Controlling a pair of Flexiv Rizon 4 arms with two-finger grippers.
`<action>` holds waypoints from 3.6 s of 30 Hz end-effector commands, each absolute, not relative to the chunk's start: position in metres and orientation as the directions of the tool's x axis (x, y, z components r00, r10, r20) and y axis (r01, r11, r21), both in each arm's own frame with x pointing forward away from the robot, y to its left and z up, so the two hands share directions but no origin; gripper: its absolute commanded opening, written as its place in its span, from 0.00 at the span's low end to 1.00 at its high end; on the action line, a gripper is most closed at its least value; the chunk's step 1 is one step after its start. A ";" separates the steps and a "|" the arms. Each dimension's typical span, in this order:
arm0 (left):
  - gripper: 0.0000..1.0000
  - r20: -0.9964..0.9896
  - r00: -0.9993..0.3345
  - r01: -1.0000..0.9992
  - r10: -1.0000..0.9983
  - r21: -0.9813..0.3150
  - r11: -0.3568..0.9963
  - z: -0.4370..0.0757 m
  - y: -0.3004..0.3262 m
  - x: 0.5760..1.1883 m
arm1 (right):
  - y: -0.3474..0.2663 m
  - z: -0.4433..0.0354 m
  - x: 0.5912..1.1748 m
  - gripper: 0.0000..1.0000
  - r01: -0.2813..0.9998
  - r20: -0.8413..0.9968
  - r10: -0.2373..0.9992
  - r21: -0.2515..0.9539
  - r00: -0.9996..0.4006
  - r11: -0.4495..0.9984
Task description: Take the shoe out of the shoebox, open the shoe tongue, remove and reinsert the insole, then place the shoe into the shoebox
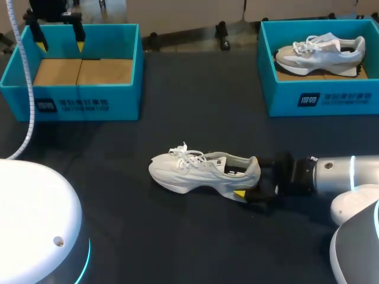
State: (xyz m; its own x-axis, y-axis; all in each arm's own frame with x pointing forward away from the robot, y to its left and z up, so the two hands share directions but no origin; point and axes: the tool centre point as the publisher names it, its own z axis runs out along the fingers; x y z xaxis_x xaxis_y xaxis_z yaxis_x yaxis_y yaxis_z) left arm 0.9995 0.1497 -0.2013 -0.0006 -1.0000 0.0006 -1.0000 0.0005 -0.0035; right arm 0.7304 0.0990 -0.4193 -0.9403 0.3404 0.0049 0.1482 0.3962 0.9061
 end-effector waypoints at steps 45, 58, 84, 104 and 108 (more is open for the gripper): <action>1.00 0.000 0.000 -1.000 -1.000 -0.002 0.000 -0.201 0.150 1.000 | 0.110 -0.419 0.756 0.00 0.018 -0.008 0.054 0.884 -0.998 0.467; 1.00 0.000 0.000 -1.000 -1.000 -0.002 0.000 -0.201 0.150 1.000 | 0.118 -0.424 0.758 0.00 0.020 -0.001 0.047 0.892 -0.999 0.451; 1.00 0.000 0.000 -1.000 -1.000 -0.002 0.000 -0.201 0.150 1.000 | 0.118 -0.424 0.758 0.00 0.020 -0.001 0.047 0.892 -0.999 0.451; 1.00 0.020 0.072 -0.997 -0.997 -0.002 -0.072 -0.194 0.119 0.924 | 0.118 -0.424 0.758 0.00 0.020 -0.001 0.047 0.892 -0.999 0.451; 1.00 0.017 0.070 -0.997 -0.997 0.011 -0.070 -0.195 0.105 0.907 | 0.118 -0.424 0.758 0.00 0.020 -0.001 0.047 0.892 -0.999 0.451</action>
